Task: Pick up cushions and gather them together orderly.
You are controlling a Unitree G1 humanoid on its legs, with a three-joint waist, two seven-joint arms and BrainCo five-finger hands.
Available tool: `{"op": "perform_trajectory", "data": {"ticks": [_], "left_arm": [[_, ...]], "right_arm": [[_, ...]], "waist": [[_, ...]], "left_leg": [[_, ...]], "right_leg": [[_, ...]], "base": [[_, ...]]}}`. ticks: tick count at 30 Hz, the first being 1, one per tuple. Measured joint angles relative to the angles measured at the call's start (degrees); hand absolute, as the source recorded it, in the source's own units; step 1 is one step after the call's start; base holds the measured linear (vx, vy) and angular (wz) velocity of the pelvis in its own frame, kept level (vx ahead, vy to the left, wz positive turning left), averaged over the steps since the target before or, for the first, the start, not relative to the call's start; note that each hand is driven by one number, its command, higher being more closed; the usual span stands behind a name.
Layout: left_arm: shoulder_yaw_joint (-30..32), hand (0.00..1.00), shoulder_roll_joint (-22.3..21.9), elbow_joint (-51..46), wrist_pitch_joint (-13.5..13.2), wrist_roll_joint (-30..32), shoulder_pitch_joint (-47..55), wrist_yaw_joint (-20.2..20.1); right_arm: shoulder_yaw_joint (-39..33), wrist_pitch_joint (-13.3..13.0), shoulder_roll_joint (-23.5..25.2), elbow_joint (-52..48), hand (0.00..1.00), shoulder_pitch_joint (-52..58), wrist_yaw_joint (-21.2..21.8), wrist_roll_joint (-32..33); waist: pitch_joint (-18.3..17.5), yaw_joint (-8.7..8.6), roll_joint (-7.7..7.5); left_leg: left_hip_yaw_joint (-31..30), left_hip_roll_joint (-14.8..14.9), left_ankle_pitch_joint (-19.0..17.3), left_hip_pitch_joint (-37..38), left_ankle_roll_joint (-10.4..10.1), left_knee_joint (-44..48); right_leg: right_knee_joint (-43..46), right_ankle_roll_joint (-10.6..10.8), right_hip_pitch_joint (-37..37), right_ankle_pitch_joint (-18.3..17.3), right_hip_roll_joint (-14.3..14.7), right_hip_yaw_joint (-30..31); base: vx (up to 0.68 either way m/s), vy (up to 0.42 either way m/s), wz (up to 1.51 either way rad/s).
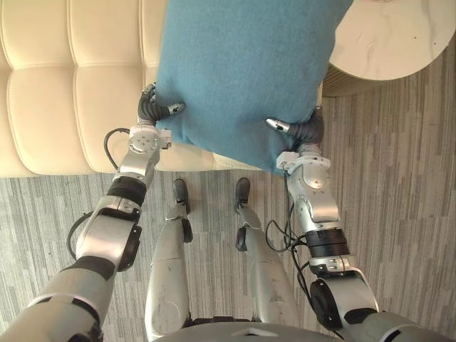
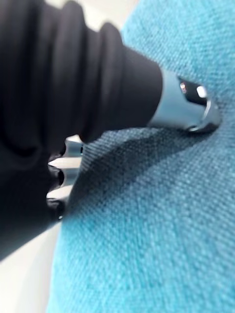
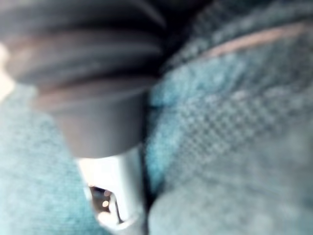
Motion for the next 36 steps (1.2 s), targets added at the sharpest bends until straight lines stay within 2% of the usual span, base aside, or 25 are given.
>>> {"op": "perform_trajectory", "data": {"ticks": [1,8,13,18,20,22,25,29,32,34,35,36], "left_arm": [[0.0,1.0,0.2,-0.9,0.0,-0.2,-0.1,-0.3],[0.0,1.0,0.4,-8.3,-0.2,-3.5,2.1,-0.4],[0.2,1.0,-0.3,-18.6,-0.6,-4.1,9.6,0.0],[1.7,1.0,-5.7,-34.3,-1.4,-5.2,25.7,1.1],[2.4,1.0,-9.1,-43.1,-1.5,-5.2,37.2,1.4],[2.4,1.0,-10.4,-47.3,-1.5,-5.2,43.0,1.5],[2.4,1.0,-11.8,-50.2,-1.9,-5.1,50.1,1.3],[2.3,1.0,-13.1,-54.5,-2.1,-4.9,58.6,0.6],[2.5,1.0,-13.7,-57.1,-2.3,-4.4,62.0,-0.6],[2.7,1.0,-14.1,-57.1,-2.6,-4.4,63.3,-0.7],[2.9,1.0,-14.4,-57.0,-2.6,-4.5,63.5,-0.8],[2.9,1.0,-14.5,-57.0,-2.6,-4.5,63.4,-1.0]], "right_arm": [[-0.1,-0.1,0.2,-0.8,1.0,0.1,-0.5,0.9],[-1.1,-0.5,1.5,-1.7,1.0,0.3,-1.2,1.7],[-0.8,-0.5,3.7,-4.0,1.0,4.7,-1.1,1.7],[1.3,-0.5,5.1,-11.6,1.0,16.6,-1.1,0.4],[3.2,-0.5,5.1,-14.7,1.0,23.2,0.1,-1.9],[3.6,-0.5,5.3,-15.5,1.0,26.7,1.8,-3.6],[5.2,-0.5,5.4,-15.4,1.0,30.1,3.8,-4.7],[5.6,-0.5,5.7,-15.4,1.0,33.7,6.6,-6.3],[6.0,-0.6,5.6,-16.6,1.0,36.6,7.8,-6.3],[6.7,-0.6,5.3,-16.5,1.0,36.8,7.8,-6.3],[6.7,-0.6,5.0,-16.4,1.0,36.8,7.9,-6.3],[6.3,-0.7,4.9,-16.2,1.0,36.4,8.0,-6.4]], "waist": [[0.1,-0.03,-0.13],[0.1,0.12,-0.17],[0.1,0.04,-0.2],[0.0,-0.92,-0.16],[-0.2,-0.9,-0.1],[-2.2,-1.02,-0.04],[-7.8,-1.05,0.28],[-10.6,-1.27,1.13],[-10.8,-1.06,1.22],[-12.2,-0.74,1.51],[-13.2,-0.64,1.41],[-13.5,-0.65,1.59]], "left_leg": [[0.7,0.2,-0.3,-0.1,0.4,0.0],[1.5,0.3,-0.1,0.4,0.2,0.1],[2.0,-0.1,0.0,4.4,0.3,-0.3],[0.9,-1.1,-2.2,11.3,-0.8,-0.9],[0.7,-1.3,-4.0,16.5,-1.3,-0.5],[-0.1,-1.7,-4.7,18.6,-1.7,-0.9],[-0.9,-2.9,-3.1,22.2,-1.9,-4.7],[-2.9,-3.4,-2.1,29.7,-2.1,-9.1],[-3.1,-3.5,-2.2,29.6,-2.3,-3.1],[-2.0,-3.7,-2.1,28.9,-2.4,-2.2],[-2.1,-3.9,-2.4,28.3,-2.7,-3.4],[1.0,-2.5,-6.1,27.9,-1.4,-2.0]], "right_leg": [[0.0,0.0,0.0,0.0,-0.1,-0.1],[1.0,-0.2,0.0,-0.6,-0.4,-0.2],[4.3,0.0,2.1,-3.6,-1.0,-0.2],[10.6,-0.1,7.1,-9.6,-2.6,-2.3],[12.7,-0.1,11.9,-12.6,-3.1,-2.8],[13.6,0.0,14.0,-14.4,-3.5,-3.8],[13.0,0.0,16.4,-15.7,-4.3,-4.9],[7.9,0.0,25.8,-15.7,-4.0,-7.8],[7.8,0.2,30.9,-16.1,-5.0,-11.1],[6.7,0.4,32.4,-16.4,-5.4,-12.5],[5.5,0.4,32.8,-16.4,-6.2,-13.3],[4.8,0.8,33.3,-16.1,-7.0,-15.0]], "base": [[-0.01,-0.023,0.05],[0.0,-0.007,0.02],[0.05,-0.027,0.06],[0.09,-0.036,0.25],[0.13,-0.035,0.17],[0.13,-0.034,0.25],[0.2,-0.036,0.23],[0.15,-0.012,0.32],[0.07,0.009,0.56],[0.0,0.042,0.57],[-0.04,0.098,0.56],[-0.05,0.134,0.7]]}}
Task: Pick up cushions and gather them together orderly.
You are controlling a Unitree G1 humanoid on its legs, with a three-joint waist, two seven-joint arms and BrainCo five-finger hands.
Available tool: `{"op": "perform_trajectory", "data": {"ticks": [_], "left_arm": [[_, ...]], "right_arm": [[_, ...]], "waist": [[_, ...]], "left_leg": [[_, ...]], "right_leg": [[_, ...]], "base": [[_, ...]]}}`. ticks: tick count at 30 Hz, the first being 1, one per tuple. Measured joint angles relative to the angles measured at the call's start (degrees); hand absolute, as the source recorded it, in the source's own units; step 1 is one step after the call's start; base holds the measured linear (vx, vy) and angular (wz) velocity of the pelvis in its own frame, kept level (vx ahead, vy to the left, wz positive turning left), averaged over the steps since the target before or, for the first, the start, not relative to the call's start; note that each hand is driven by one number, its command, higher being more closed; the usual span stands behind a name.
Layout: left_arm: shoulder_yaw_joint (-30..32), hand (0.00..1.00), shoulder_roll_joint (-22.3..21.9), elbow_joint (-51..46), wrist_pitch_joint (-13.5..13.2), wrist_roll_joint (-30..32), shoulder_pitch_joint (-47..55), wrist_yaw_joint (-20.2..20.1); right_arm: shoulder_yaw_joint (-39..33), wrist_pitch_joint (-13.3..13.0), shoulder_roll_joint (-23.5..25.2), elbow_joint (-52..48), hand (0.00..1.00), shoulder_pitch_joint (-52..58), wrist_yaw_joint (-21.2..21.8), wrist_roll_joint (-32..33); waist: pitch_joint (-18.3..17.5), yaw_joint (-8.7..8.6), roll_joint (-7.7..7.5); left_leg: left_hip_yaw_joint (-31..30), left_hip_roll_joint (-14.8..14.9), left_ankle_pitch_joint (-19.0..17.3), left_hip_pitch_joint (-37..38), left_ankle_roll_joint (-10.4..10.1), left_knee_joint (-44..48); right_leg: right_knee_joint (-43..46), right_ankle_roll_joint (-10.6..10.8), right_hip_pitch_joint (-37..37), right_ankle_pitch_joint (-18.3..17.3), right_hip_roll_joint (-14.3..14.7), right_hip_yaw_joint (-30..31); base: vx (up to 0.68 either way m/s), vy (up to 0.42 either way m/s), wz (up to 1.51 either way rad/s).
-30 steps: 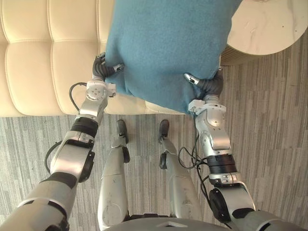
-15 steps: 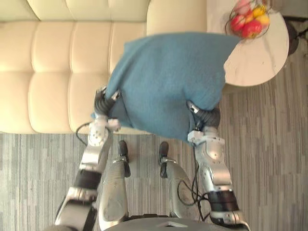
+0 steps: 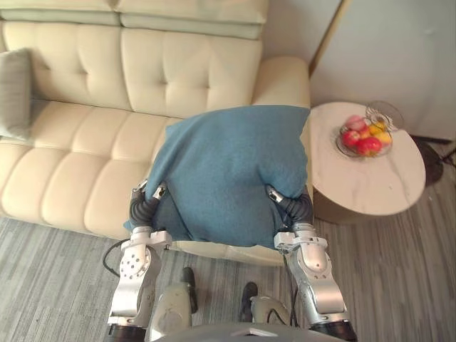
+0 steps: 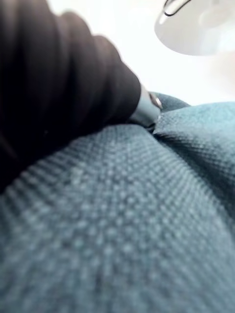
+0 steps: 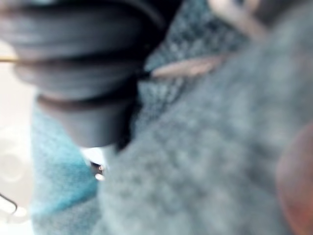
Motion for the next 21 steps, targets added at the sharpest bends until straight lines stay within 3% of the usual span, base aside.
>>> {"op": "perform_trajectory", "data": {"ticks": [3,4,5,6,8,11,12,13,14,15,16,18,19,20,21], "left_arm": [[0.0,1.0,-0.4,1.4,-0.1,0.0,-0.1,-0.8],[-0.5,1.0,-0.4,2.6,-0.1,0.0,-0.5,-1.1],[-1.0,1.0,-0.5,4.4,-0.1,0.0,-0.7,-1.7],[-1.3,1.0,-0.4,5.4,-0.1,0.0,-1.2,-1.9],[-1.9,1.0,1.7,8.3,-0.1,0.1,-1.5,-1.9],[-1.5,1.0,2.6,9.3,-0.1,1.0,-0.3,-1.9],[-1.5,1.0,2.7,9.8,0.0,1.3,0.4,-2.0],[-1.7,1.0,2.7,10.3,0.2,2.0,0.7,-2.6],[-1.6,1.0,2.8,10.3,0.4,2.7,1.3,-2.9],[-1.5,1.0,2.9,10.3,0.6,3.0,1.5,-2.9],[-1.4,1.0,3.3,10.4,0.7,3.4,2.2,-3.0],[-1.1,1.0,3.3,11.2,0.9,3.4,2.4,-3.4],[-1.1,1.0,3.3,11.3,0.9,3.4,2.4,-3.5],[-1.1,1.0,3.3,11.4,0.9,3.4,2.3,-3.6],[-1.4,1.0,3.3,11.4,0.9,3.4,2.2,-3.8]], "right_arm": [[-1.0,-0.4,-0.9,3.3,1.0,-1.2,0.0,0.0],[-1.3,-0.5,-2.0,5.4,1.0,-1.9,0.0,0.0],[-2.0,-0.4,-2.7,7.8,1.0,-2.3,0.1,0.0],[-2.6,-0.5,-2.3,9.0,1.0,-2.3,0.2,0.0],[-3.5,0.6,0.8,13.0,1.0,-1.3,0.6,0.0],[-3.7,1.1,2.8,14.2,1.0,0.2,1.8,0.0],[-3.8,1.2,2.7,15.6,1.0,0.0,2.2,0.0],[-3.6,2.0,2.7,16.6,1.0,-0.1,2.3,-0.2],[-3.5,2.0,2.4,18.1,1.0,-0.5,2.3,-0.6],[-3.5,2.2,2.6,18.6,1.0,-0.4,2.4,-1.0],[-3.3,2.3,3.0,19.7,1.0,-0.2,2.5,-1.5],[-2.9,2.4,2.7,20.4,1.0,-0.3,3.1,-1.7],[-2.9,2.4,2.6,20.4,1.0,-0.5,3.2,-1.7],[-2.9,2.4,2.0,20.3,1.0,-1.4,3.4,-1.7],[-2.9,2.4,1.4,20.3,1.0,-1.6,3.5,-1.7]], "waist": [[-1.5,-1.27,0.29],[-2.5,-1.51,1.32],[-3.7,-1.97,3.26],[-3.7,-2.44,3.07],[-4.7,-2.73,0.17],[-4.6,-1.62,0.04],[-4.6,-1.36,-0.02],[-4.4,-1.41,-0.03],[-4.0,-1.54,0.06],[-3.8,-1.76,0.01],[-3.0,-2.73,0.05],[-2.6,-2.74,-0.27],[-2.6,-2.74,-0.31],[-2.3,-3.21,-0.02],[-2.0,-4.03,0.39]], "left_leg": [[6.7,6.8,-0.6,0.6,-1.0,0.0],[8.3,9.7,0.6,1.4,-1.2,-2.4],[10.7,12.8,6.2,2.7,-2.9,-4.3],[11.4,12.4,7.2,2.5,-5.1,-3.7],[10.5,7.8,3.9,1.3,-1.4,0.8],[9.5,6.4,-3.2,-1.6,0.6,10.1],[10.1,5.4,-5.1,-1.5,1.5,11.5],[11.4,4.0,-6.6,-0.9,2.7,11.7],[12.4,3.5,-7.1,0.0,3.7,10.9],[12.6,3.2,-7.1,0.5,3.9,10.4],[12.9,2.4,-6.9,2.2,4.7,8.3],[14.6,1.0,-6.1,4.3,6.0,4.2],[15.0,0.5,-6.1,4.6,6.1,3.0],[15.9,-0.3,-5.6,5.1,5.5,0.3],[15.9,-0.9,-5.2,5.8,4.7,-1.7]], "right_leg": [[-0.2,1.9,1.0,1.2,-3.7,-2.7],[-0.8,3.5,1.2,2.1,-4.5,-3.1],[-1.9,5.4,2.2,3.1,-5.0,-3.7],[-2.4,6.3,3.1,3.6,-5.7,-4.0],[-6.1,6.2,6.1,8.6,-9.5,-4.6],[-2.1,6.8,5.9,10.5,-12.9,-3.5],[3.9,6.4,2.6,10.8,-15.4,-1.7],[13.1,1.0,-3.7,13.1,-18.5,1.4],[19.0,-3.8,-7.7,12.4,-19.2,3.8],[21.8,-3.6,-9.3,9.9,-18.6,4.8],[25.3,-1.3,-11.2,3.5,-14.6,6.0],[22.1,-0.6,-13.1,-1.2,-8.1,3.8],[20.7,-0.8,-13.8,-1.8,-6.5,2.6],[15.5,-1.4,-15.6,-1.8,-1.3,1.3],[10.2,-1.6,-15.7,-0.5,1.9,1.8]], "base": [[-0.03,0.23,0.62],[0.01,0.424,0.51],[0.04,0.403,0.45],[0.05,0.426,0.48],[0.07,0.509,0.57],[0.01,0.389,0.18],[-0.05,0.459,-0.23],[-0.06,0.458,-0.3],[-0.04,0.295,-0.24],[0.0,0.27,-0.13],[0.02,0.159,-0.03],[0.05,0.169,-0.11],[0.09,0.124,-0.24],[0.14,0.097,-0.09],[0.14,0.073,0.07]]}}
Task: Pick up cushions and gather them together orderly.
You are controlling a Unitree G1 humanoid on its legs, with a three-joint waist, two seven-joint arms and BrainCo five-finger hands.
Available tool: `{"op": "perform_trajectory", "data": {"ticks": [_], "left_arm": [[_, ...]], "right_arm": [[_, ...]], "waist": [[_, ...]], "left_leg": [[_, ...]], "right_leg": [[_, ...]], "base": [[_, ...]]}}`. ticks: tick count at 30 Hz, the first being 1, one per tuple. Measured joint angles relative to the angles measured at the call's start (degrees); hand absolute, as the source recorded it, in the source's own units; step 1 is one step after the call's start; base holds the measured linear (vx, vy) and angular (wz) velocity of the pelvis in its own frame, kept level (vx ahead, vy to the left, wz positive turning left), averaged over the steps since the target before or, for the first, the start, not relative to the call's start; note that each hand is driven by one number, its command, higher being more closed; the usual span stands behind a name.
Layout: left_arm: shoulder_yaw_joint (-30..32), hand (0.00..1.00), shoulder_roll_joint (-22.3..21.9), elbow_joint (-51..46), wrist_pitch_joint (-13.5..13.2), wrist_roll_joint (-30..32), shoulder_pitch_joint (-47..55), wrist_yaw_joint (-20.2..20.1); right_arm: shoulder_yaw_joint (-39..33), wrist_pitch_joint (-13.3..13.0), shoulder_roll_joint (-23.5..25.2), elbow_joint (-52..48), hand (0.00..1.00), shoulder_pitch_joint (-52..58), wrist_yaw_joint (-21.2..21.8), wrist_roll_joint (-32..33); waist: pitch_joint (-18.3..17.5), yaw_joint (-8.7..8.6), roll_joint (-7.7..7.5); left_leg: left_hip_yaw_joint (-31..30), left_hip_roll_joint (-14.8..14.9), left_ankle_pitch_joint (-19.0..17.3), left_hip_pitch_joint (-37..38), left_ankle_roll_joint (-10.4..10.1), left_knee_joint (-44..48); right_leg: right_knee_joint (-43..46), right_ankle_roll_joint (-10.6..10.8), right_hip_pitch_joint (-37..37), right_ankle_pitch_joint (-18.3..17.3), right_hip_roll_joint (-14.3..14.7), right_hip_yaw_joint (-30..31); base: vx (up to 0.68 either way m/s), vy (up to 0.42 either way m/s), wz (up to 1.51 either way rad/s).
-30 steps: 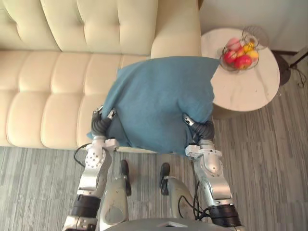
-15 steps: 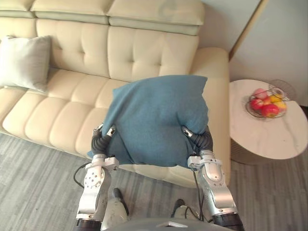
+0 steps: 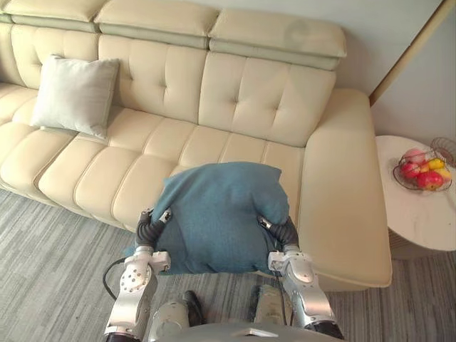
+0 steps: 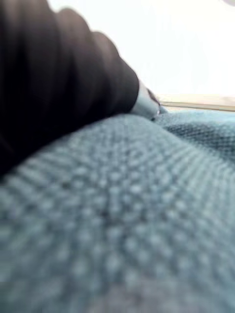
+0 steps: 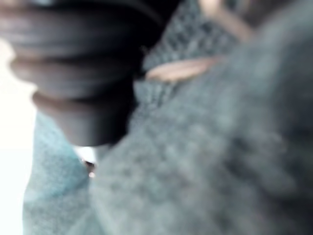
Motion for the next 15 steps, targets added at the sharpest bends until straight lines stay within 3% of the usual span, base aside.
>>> {"op": "perform_trajectory", "data": {"ticks": [1,3,4,6,9,10,11,15], "left_arm": [[-0.2,1.0,0.0,0.0,0.0,0.0,0.0,-0.3],[-2.0,1.0,-0.3,0.1,0.2,0.1,0.0,-1.0],[-2.8,1.0,-0.7,0.0,0.2,0.2,0.1,-1.2],[-3.0,1.0,-0.5,0.0,0.2,0.2,-0.2,-1.7],[-2.9,1.0,-1.0,0.0,0.5,0.2,-0.2,-2.0],[-3.0,1.0,-1.5,-0.2,0.6,0.1,0.1,-2.2],[-3.1,1.0,-2.0,-1.6,0.6,0.0,0.7,-2.3],[-3.0,1.0,-2.5,-6.6,0.2,0.0,-0.1,-2.7]], "right_arm": [[0.0,0.0,-0.2,0.0,1.0,0.1,0.0,0.0],[-0.1,0.0,-2.5,-0.3,1.0,1.0,0.0,0.1],[-0.1,0.0,-3.8,-0.8,1.0,1.6,0.1,0.1],[-0.2,0.0,-3.7,-1.9,1.0,2.6,0.2,0.1],[-0.1,0.5,-3.8,-8.1,1.0,6.3,-0.1,0.2],[-0.1,0.6,-4.0,-11.2,1.0,8.1,-0.4,0.4],[-0.2,0.6,-4.0,-14.5,1.0,9.2,-0.8,0.7],[-0.7,0.0,-3.9,-19.0,1.0,9.3,-1.6,0.7]], "waist": [[0.0,-0.52,0.03],[0.0,-2.18,0.44],[-0.2,-2.1,1.73],[0.3,-1.53,2.54],[0.7,-0.95,2.5],[0.7,0.09,2.41],[0.7,1.11,2.43],[0.7,2.16,2.38]], "left_leg": [[0.1,-0.6,0.5,0.6,-0.7,-1.1],[-0.8,-2.4,0.5,1.8,-1.3,-1.8],[-1.6,-1.5,-0.4,1.3,-1.9,-0.7],[-1.7,0.5,-0.9,1.0,-1.9,2.7],[-1.8,6.3,1.4,-5.3,-0.7,22.9],[-2.0,8.5,3.1,-6.8,-0.2,30.3],[-3.1,9.5,1.5,-7.9,-0.7,32.8],[-8.2,10.0,-2.1,-10.7,-1.6,25.6]], "right_leg": [[-3.6,-0.2,0.4,1.5,1.2,0.2],[-6.8,-3.6,1.6,7.5,2.2,2.7],[-6.5,-3.5,1.8,6.2,2.6,1.7],[-6.5,-3.5,3.3,4.9,3.6,0.9],[-7.8,-4.5,7.8,3.6,4.2,-0.3],[-8.8,-4.7,10.8,2.9,4.2,0.4],[-9.5,-4.5,12.8,2.3,4.1,1.9],[-9.5,-3.2,14.2,0.9,3.0,4.9]], "base": [[0.21,0.05,0.39],[0.29,-0.009,0.53],[0.21,-0.029,0.3],[0.3,-0.035,0.1],[0.4,-0.073,0.1],[0.32,0.007,-0.44],[0.3,0.024,-0.52],[0.24,0.14,-0.46]]}}
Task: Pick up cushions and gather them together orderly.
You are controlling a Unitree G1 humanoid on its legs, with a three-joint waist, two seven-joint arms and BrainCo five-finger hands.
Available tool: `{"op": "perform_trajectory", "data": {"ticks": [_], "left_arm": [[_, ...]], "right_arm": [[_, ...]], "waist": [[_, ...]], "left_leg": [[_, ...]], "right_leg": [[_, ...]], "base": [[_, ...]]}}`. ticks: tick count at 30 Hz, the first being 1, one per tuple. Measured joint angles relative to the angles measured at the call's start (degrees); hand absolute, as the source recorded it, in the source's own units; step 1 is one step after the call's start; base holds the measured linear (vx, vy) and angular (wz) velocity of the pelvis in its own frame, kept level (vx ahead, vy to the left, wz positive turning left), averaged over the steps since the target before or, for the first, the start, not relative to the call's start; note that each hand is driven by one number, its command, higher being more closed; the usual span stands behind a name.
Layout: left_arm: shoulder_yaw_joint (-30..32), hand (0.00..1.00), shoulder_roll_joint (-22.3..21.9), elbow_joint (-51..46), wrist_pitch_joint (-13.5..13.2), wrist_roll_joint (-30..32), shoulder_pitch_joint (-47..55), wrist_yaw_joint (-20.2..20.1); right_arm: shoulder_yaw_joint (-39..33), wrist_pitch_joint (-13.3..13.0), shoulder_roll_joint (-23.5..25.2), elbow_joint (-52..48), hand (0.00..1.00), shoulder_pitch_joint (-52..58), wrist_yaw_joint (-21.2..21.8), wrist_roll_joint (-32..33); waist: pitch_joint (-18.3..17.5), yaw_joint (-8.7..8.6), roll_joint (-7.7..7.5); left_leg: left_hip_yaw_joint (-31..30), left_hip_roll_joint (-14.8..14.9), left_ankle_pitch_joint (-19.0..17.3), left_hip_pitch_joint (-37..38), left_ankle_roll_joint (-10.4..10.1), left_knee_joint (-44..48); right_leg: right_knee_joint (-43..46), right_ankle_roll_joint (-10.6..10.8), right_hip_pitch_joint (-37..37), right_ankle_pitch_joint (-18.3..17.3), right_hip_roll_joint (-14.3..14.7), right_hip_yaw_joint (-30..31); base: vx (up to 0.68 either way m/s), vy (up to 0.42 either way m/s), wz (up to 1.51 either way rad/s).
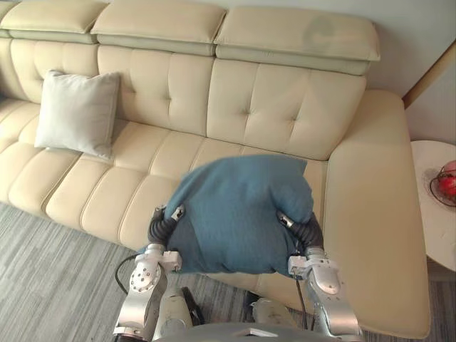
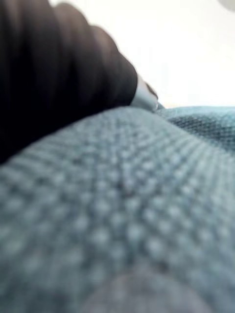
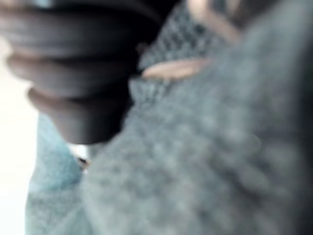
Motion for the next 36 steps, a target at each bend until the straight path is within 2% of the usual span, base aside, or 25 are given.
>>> {"op": "perform_trajectory", "data": {"ticks": [1,2,3,4,5,8,13,17,19,24,27,28,30,33,36], "left_arm": [[0.0,1.0,-0.1,-0.2,0.0,0.0,-0.3,-0.3],[0.0,1.0,-0.8,-0.4,-0.1,0.0,-0.2,-0.3],[0.0,1.0,-0.9,-0.4,-0.3,0.0,0.0,-0.3],[0.3,1.0,-0.7,0.0,-0.5,0.0,0.3,-0.3],[0.7,1.0,0.2,0.6,-0.3,0.0,0.0,-0.2],[1.6,1.0,1.8,0.5,-0.2,-0.1,1.4,-0.2],[1.7,1.0,2.1,0.5,-0.2,-0.1,2.3,-0.2],[1.6,1.0,2.5,1.1,0.0,1.3,1.2,0.3],[1.4,1.0,2.4,2.1,0.1,2.4,0.2,1.3],[1.3,1.0,1.9,4.9,0.6,6.1,-7.3,8.9],[2.9,1.0,1.7,4.8,0.6,6.6,-15.5,15.0],[3.3,1.0,1.6,4.8,0.6,6.6,-17.1,15.7],[4.6,1.0,1.7,4.8,0.6,6.8,-24.2,19.9],[6.3,1.0,1.9,4.9,0.5,6.6,-32.2,23.2],[7.4,1.0,4.3,7.9,-0.3,5.2,-45.2,25.7]], "right_arm": [[-0.2,-0.2,0.0,-0.1,1.0,0.0,-0.1,0.0],[-0.3,-0.5,-0.1,-0.2,1.0,-0.1,-0.2,0.0],[-0.3,-0.6,-0.2,-0.3,1.0,-0.1,-0.2,0.0],[-0.3,-0.6,-0.3,0.8,1.0,-0.9,0.0,0.0],[-0.3,-0.3,1.7,2.6,1.0,-1.4,-0.1,0.0],[0.1,-0.1,4.2,3.3,1.0,-1.5,0.2,-0.1],[0.3,-0.1,4.4,7.0,1.0,-3.7,0.4,-0.2],[0.4,0.0,3.6,10.2,1.0,-6.4,0.2,-0.4],[0.4,0.0,3.6,10.3,1.0,-6.5,-0.2,-0.8],[2.4,0.0,3.3,12.4,1.0,-12.9,-6.0,-3.0],[3.0,0.0,4.1,12.1,1.0,-21.9,-10.7,-3.7],[3.0,0.0,4.1,11.9,1.0,-23.5,-11.3,-3.9],[2.9,0.0,4.2,11.7,1.0,-31.4,-14.9,-5.3],[2.6,0.0,4.2,9.7,1.0,-38.6,-18.6,-5.6],[-0.9,-0.1,4.1,8.5,1.0,-50.3,-22.3,-5.9]], "waist": [[0.0,0.01,-0.01],[-0.4,0.47,0.59],[-0.9,0.81,1.35],[-1.2,1.28,1.88],[-1.2,0.46,0.02],[-1.6,0.74,-2.47],[-1.7,0.88,-2.62],[-1.9,-0.15,-2.72],[-1.9,-0.73,-2.77],[-1.1,-1.1,-2.96],[1.3,0.09,-2.62],[2.0,0.34,-2.49],[3.5,0.98,-1.98],[3.9,1.22,-1.52],[5.2,1.77,-0.74]], "left_leg": [[-1.3,-0.7,0.0,0.4,-0.5,-4.8],[-5.6,-3.1,3.9,3.0,-1.7,-17.1],[-7.8,-3.3,8.3,3.6,-1.9,-21.0],[-10.2,-3.2,9.1,4.5,-6.3,-23.0],[-9.6,-5.3,9.5,5.3,-5.2,-24.2],[-7.4,-7.2,8.9,6.5,-4.0,-25.1],[-4.0,-7.3,9.1,8.8,-3.8,-28.2],[-1.3,-7.1,12.3,10.2,-4.3,-34.4],[-1.2,-7.1,13.2,10.8,-4.5,-36.3],[0.3,-7.6,16.3,8.0,-4.0,-39.1],[0.1,-7.2,17.4,2.0,-3.9,-37.3],[0.0,-7.1,17.6,1.4,-3.9,-37.0],[-0.3,-6.9,18.2,-2.3,-3.7,-35.8],[-1.6,-7.0,20.0,-6.5,-4.0,-35.9],[-3.0,-7.4,23.1,-9.8,-3.9,-38.5]], "right_leg": [[0.2,0.5,0.7,-0.3,-0.7,0.5],[1.6,2.6,0.5,-1.4,-1.1,2.3],[1.8,3.7,0.2,-2.1,-0.7,3.3],[2.0,6.1,0.2,-3.3,-0.1,5.0],[1.7,5.9,-0.2,-2.4,-2.0,6.2],[-0.9,6.2,0.3,-1.3,-3.8,7.9],[-5.8,6.9,0.9,2.6,-3.2,12.2],[-9.0,6.5,-2.0,6.2,-2.1,17.1],[-9.4,6.1,-2.5,6.9,-1.8,17.9],[-9.1,6.5,-7.7,8.8,-1.7,18.9],[-7.5,7.9,-13.5,9.9,-1.8,18.7],[-7.0,7.9,-14.2,10.0,-1.8,18.6],[-5.2,7.8,-17.9,9.9,-1.7,18.4],[-3.4,7.8,-22.3,10.0,-1.8,17.4],[-1.3,7.9,-26.8,10.0,-1.9,16.1]], "base": [[0.2,0.265,-0.34],[0.19,0.295,-0.47],[0.21,0.345,-0.76],[0.2,0.323,-0.46],[0.18,0.303,-0.31],[0.11,0.192,-0.19],[0.02,0.068,-0.45],[-0.06,-0.03,-0.59],[-0.1,-0.046,-0.39],[-0.16,-0.018,-0.16],[-0.18,-0.023,0.05],[-0.18,-0.021,0.08],[-0.18,-0.014,0.11],[-0.13,-0.011,0.21],[-0.11,-0.011,0.24]]}}
